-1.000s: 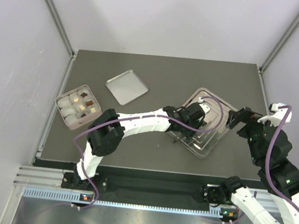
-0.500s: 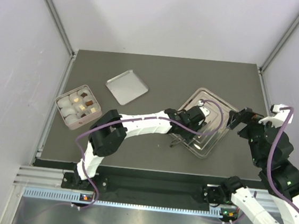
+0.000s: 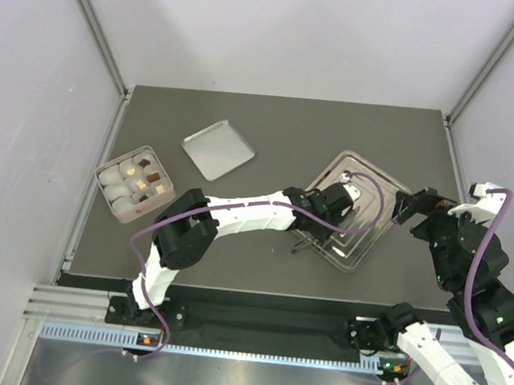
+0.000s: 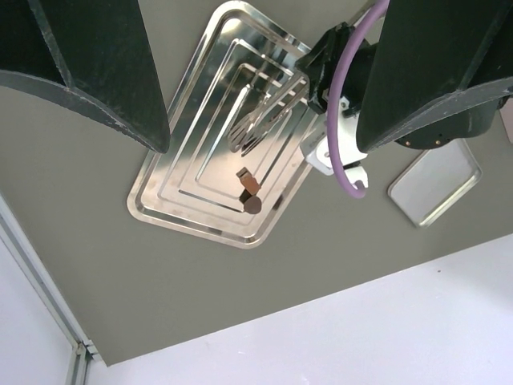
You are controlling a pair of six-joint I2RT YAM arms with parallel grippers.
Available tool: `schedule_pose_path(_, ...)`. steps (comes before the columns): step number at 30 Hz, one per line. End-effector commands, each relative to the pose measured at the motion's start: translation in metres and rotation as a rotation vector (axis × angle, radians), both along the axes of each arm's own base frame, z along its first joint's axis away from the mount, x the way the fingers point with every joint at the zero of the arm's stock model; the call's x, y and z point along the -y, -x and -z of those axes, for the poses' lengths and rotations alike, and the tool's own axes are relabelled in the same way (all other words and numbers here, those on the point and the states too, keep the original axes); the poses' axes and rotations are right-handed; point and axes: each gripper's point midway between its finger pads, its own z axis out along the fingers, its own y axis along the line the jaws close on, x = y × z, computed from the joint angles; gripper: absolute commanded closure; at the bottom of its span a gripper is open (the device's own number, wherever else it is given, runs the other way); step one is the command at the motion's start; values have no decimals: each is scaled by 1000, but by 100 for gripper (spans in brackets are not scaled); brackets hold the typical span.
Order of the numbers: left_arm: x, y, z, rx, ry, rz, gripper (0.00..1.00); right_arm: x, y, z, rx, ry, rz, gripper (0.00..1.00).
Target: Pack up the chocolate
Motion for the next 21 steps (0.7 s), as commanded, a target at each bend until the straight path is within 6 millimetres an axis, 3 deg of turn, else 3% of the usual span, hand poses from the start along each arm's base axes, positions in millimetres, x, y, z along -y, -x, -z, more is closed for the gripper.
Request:
schedule_pose_path(1, 3, -4, -28, 42, 40, -27, 64, -2, 5, -11, 30, -26, -23, 0)
schedule_pose_path(10, -4, -6, -66, 26, 96, -86, 64, -3, 8, -9, 32, -34, -29, 0)
schedule_pose_path(15, -13, -17, -93, 13, 165, -145, 64, -3, 9, -8, 35, -38, -33, 0)
schedule_pose_path(19, -34, -33, -121, 19, 214, -205, 64, -5, 9, -8, 35, -38, -48, 0)
schedule_pose_path(21, -57, -48, -131, 21, 216, -266, 64, -5, 10, -8, 37, -39, -52, 0)
